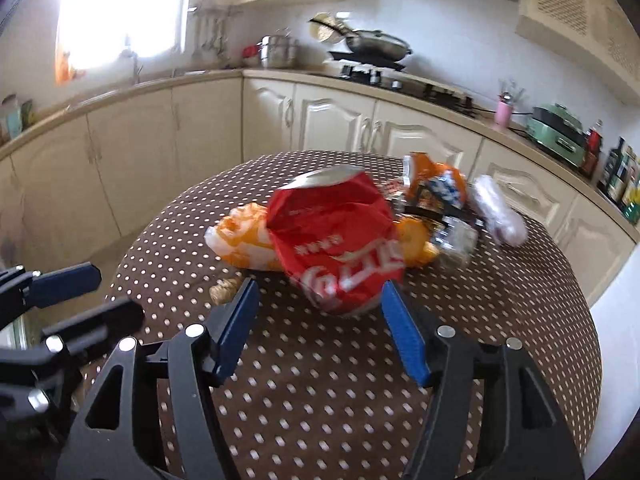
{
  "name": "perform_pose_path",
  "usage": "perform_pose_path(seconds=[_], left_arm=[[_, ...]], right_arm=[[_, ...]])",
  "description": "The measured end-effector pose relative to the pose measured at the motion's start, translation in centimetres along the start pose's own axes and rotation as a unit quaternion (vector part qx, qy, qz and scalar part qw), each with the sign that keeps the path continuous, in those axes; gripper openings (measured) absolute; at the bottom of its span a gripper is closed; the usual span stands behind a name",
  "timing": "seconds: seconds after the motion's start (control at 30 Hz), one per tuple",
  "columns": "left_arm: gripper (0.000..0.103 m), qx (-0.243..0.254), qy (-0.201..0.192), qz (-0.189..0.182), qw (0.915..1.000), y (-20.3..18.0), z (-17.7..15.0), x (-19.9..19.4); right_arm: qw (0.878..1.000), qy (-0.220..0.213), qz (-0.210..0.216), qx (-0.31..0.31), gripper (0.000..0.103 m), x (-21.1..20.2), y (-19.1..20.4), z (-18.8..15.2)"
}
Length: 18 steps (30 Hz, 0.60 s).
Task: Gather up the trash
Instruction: 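Return both open tools to the table and reach the right tool to the red can, then grasp the crushed red can with the right tool while the left tool grasps the small brown scrap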
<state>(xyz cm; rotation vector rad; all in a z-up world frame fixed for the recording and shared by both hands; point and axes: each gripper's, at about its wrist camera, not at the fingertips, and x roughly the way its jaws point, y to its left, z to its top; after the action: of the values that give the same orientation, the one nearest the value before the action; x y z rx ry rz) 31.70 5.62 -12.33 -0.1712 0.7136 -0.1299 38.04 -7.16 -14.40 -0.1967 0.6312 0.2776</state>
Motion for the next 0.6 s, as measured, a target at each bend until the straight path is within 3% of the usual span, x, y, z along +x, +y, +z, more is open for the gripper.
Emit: perform_pose_path(seconds=[0.2,0.33,0.4,0.43,0.6], left_arm=[[0.058,-0.012,0.011,0.001,0.9999,1.1,0.1,1.7],[0.058,-0.014,0.018,0.002,0.9997,1.4,0.6,2.8],[0.058,-0.010,0.024,0.004,0.9997,1.3,0.8,3.4],[0.058,-0.009,0.025,0.002,0.9996,1.1,0.9,3.7],[0.058,0.003,0.033,-0.013,0.9994,0.2,1.2,5.0]], right_arm=[[0.997,0.029,-0.060,-0.041,0.070,3.0,0.8,1.2],[0.996,0.031,-0.072,-0.034,0.070,4.1,0.0,1.7],[0.997,0.032,-0.069,-0.024,0.062,4.5,-0.9,1.7],[0.997,0.033,-0.063,-0.016,0.040,4.5,-1.3,1.8],[0.998,0.018,-0.054,0.020,0.021,3.5,-3.6,1.5]])
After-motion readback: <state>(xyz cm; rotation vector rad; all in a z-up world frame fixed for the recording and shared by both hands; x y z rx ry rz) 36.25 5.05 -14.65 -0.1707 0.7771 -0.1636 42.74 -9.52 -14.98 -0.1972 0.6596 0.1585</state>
